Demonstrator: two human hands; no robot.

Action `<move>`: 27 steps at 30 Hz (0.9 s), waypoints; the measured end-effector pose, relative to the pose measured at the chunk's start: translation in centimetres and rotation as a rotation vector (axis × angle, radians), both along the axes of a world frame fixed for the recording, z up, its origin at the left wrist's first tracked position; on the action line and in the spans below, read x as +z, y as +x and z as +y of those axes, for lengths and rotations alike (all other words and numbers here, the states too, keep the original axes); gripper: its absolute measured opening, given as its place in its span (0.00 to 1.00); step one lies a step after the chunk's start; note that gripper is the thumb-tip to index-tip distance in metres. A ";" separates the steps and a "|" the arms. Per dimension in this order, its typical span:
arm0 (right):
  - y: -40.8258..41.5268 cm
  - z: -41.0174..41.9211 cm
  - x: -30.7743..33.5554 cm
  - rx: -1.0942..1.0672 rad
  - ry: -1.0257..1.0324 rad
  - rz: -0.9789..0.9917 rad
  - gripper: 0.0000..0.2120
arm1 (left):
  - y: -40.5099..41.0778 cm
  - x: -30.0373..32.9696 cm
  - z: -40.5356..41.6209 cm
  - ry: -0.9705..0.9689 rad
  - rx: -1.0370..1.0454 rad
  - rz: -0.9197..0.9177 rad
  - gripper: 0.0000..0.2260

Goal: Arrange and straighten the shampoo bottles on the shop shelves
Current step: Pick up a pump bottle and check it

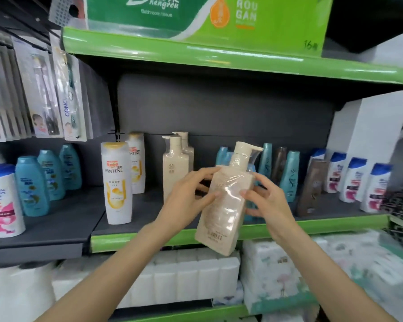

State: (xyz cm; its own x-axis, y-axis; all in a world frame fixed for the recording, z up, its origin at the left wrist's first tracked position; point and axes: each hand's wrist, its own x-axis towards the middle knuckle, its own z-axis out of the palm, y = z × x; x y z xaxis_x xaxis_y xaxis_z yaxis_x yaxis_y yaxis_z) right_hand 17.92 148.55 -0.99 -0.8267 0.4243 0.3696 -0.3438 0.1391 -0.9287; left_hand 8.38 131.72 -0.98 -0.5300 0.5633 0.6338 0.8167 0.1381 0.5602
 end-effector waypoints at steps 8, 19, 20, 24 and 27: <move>10.1 9.0 -1.6 -0.124 -0.007 -0.083 0.15 | 7.9 -1.3 10.3 0.020 -0.126 -0.173 0.21; 23.3 20.8 -6.0 -0.361 -0.040 -0.216 0.20 | 18.7 -5.9 25.7 -0.066 -0.393 -0.426 0.21; 24.1 21.9 -6.6 -0.392 -0.028 -0.230 0.22 | 19.3 -6.3 27.1 -0.094 -0.407 -0.447 0.22; 26.5 26.3 -9.2 -0.476 0.041 -0.290 0.22 | 21.0 -8.6 33.4 -0.176 -0.426 -0.483 0.20; 27.7 30.1 -11.1 -0.513 0.073 -0.355 0.23 | 21.4 -10.6 38.5 -0.222 -0.430 -0.505 0.17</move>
State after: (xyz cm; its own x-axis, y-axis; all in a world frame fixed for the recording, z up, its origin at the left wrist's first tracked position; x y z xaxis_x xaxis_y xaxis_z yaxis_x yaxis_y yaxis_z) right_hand 45.60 178.66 -12.14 -0.6024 0.7834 0.1532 0.1108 0.2721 -0.9559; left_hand 29.80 170.19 -11.55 -0.4299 0.8771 0.2140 0.4717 0.0161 0.8816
